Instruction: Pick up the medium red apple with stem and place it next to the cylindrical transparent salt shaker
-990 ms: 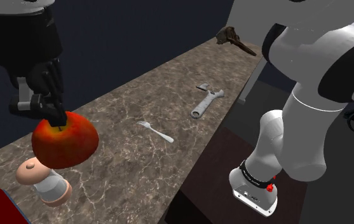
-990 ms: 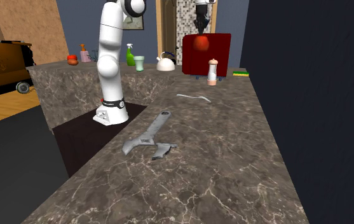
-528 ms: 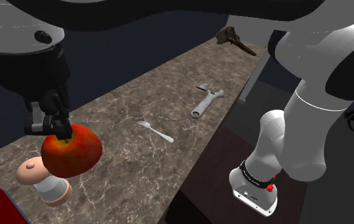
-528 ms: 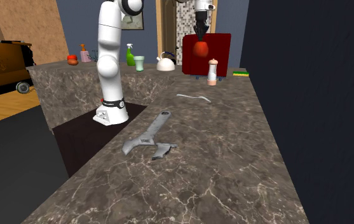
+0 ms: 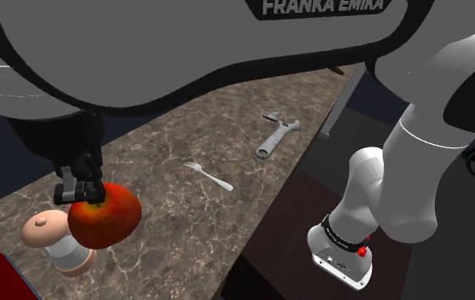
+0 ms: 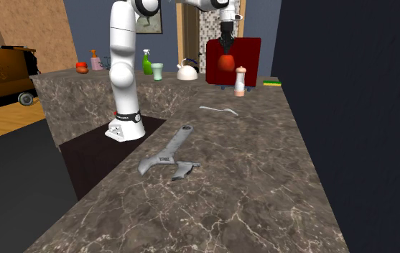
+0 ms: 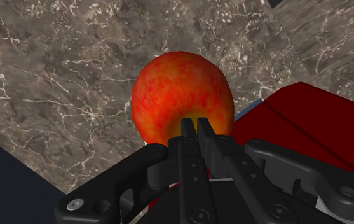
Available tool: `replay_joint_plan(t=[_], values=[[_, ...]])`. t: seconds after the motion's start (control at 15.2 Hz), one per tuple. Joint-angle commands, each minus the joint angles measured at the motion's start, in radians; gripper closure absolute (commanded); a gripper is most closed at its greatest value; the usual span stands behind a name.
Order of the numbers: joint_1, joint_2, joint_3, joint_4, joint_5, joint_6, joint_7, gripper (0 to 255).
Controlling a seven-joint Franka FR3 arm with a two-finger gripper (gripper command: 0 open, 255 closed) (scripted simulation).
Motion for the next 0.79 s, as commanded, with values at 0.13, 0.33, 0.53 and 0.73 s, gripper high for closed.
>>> replay_joint_plan(t=[0.13, 0.33, 0.53, 0.73], values=[[-0.002, -0.006, -0.001, -0.059, 0.001, 0.054, 0.0, 255], [-0.002, -0.008, -0.001, -0.102, 0.001, 0.095, 0.0, 255], [-0.003, -0.007, -0.002, -0.142, 0.001, 0.135, 0.001, 255], [-0.004, -0.005, -0.002, -0.179, 0.0, 0.175, 0.002, 255]])
